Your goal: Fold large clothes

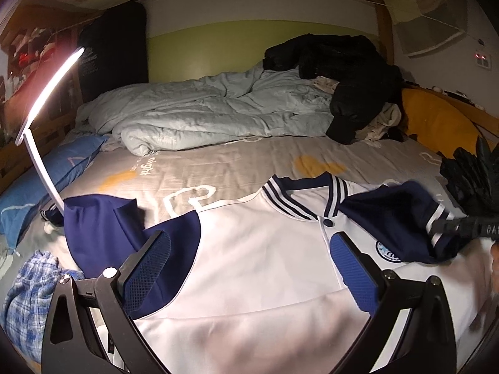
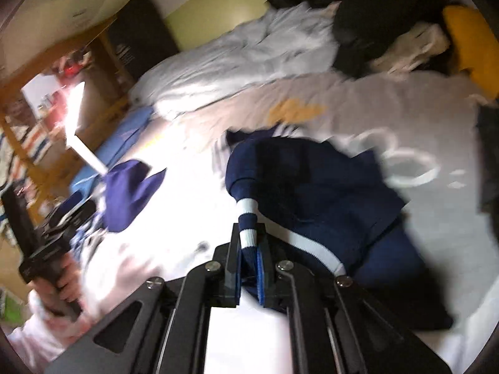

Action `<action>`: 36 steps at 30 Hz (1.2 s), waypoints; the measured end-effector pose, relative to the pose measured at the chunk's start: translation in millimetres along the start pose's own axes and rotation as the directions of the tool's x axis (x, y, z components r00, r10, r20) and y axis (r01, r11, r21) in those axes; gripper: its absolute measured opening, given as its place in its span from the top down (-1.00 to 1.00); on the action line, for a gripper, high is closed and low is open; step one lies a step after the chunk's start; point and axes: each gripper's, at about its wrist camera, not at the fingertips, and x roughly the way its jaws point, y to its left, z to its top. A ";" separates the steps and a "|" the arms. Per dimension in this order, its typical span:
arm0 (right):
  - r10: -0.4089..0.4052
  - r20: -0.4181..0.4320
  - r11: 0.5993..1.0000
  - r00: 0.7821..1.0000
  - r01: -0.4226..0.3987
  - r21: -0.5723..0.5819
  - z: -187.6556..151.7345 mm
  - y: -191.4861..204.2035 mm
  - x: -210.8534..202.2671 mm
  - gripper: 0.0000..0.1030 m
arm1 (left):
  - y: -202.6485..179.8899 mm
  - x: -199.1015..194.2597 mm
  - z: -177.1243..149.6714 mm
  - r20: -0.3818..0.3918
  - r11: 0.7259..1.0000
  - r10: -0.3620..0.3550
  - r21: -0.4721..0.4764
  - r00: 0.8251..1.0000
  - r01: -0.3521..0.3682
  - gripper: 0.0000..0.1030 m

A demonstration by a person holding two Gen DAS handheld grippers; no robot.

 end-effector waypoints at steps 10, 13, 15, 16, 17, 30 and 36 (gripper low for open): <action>-0.007 -0.065 0.997 0.998 0.002 -0.074 -14.5 40.8 20.7 0.09 | -20.7 3.6 -6.7 -0.028 0.996 -0.043 0.071 0.999 0.045 -0.80; -0.090 0.041 0.994 0.995 0.092 -0.051 -2.2 29.6 0.6 -0.07 | -28.9 5.7 -10.4 -0.067 0.985 -0.161 0.059 0.985 0.165 -0.80; -0.150 0.089 0.987 0.985 0.154 -0.045 2.8 23.6 -8.9 -0.28 | -37.3 8.4 -14.8 -0.104 0.967 -0.247 0.045 0.963 0.252 -0.80; -0.178 0.112 0.983 0.978 0.182 -0.027 5.6 18.1 -13.7 -0.34 | -42.9 11.1 -18.5 -0.133 0.952 -0.297 0.033 0.946 0.303 -0.80; -0.198 0.127 0.980 0.972 0.200 -0.005 8.2 11.9 -17.8 -0.35 | -49.7 14.4 -22.6 -0.165 0.939 -0.336 0.017 0.927 0.343 -0.80; -0.276 0.115 0.961 0.954 0.270 0.062 9.4 -10.1 -28.5 -0.40 | -115.3 43.8 -59.7 -0.352 0.840 -0.529 -0.092 0.772 0.534 -0.02; -0.307 0.093 0.952 0.947 0.307 0.016 6.0 -5.3 -19.4 -0.45 | -113.4 48.6 -62.1 -0.334 0.881 -0.464 -0.076 0.820 0.467 0.91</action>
